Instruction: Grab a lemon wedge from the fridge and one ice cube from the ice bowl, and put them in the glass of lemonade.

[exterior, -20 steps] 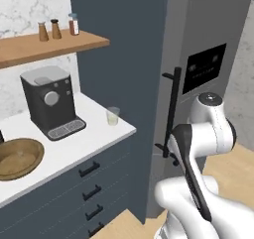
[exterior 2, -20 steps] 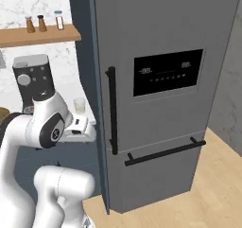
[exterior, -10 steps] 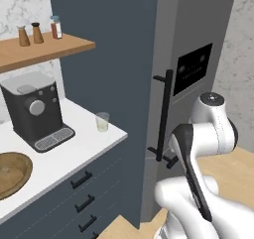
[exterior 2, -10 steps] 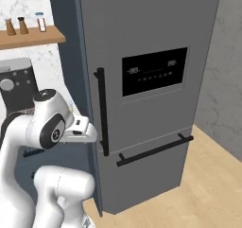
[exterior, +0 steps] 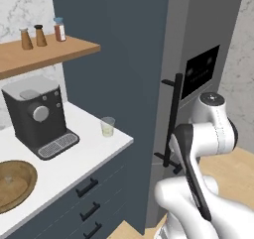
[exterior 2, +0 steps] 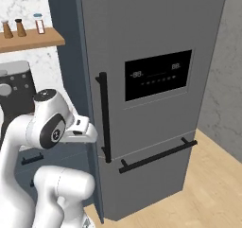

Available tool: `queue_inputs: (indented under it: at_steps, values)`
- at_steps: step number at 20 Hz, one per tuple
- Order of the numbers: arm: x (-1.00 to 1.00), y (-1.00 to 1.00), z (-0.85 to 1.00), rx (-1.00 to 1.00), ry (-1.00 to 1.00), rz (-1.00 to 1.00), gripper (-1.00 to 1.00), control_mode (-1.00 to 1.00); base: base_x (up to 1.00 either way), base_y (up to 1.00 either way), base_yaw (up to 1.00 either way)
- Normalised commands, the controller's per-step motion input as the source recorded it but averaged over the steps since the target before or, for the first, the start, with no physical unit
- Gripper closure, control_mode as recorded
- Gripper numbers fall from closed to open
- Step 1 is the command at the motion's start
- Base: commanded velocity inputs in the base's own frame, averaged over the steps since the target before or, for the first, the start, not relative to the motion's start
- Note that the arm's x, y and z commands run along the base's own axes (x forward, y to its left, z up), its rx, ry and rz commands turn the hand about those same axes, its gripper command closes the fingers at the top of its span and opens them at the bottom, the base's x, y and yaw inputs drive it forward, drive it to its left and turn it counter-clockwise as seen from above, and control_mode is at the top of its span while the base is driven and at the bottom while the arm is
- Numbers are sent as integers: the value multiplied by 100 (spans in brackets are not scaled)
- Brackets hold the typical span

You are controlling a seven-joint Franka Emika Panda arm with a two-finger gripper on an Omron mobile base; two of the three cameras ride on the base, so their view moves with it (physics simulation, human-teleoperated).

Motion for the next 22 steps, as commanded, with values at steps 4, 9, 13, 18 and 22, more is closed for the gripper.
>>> queue_inputs:
  at_steps: [4,9,13,18,22]
  values:
    - [0,0,0,0,0,0,-100,100,10,-8,1]
    - [4,-35,4,6,-8,19,-100,-100,1,-6,1]
    - [15,-58,29,18,-16,43,-100,-100,0,0,0]
    - [39,-14,64,13,-14,29,-100,-100,0,0,0]
    - [59,5,51,13,-4,0,-100,-100,0,0,0]
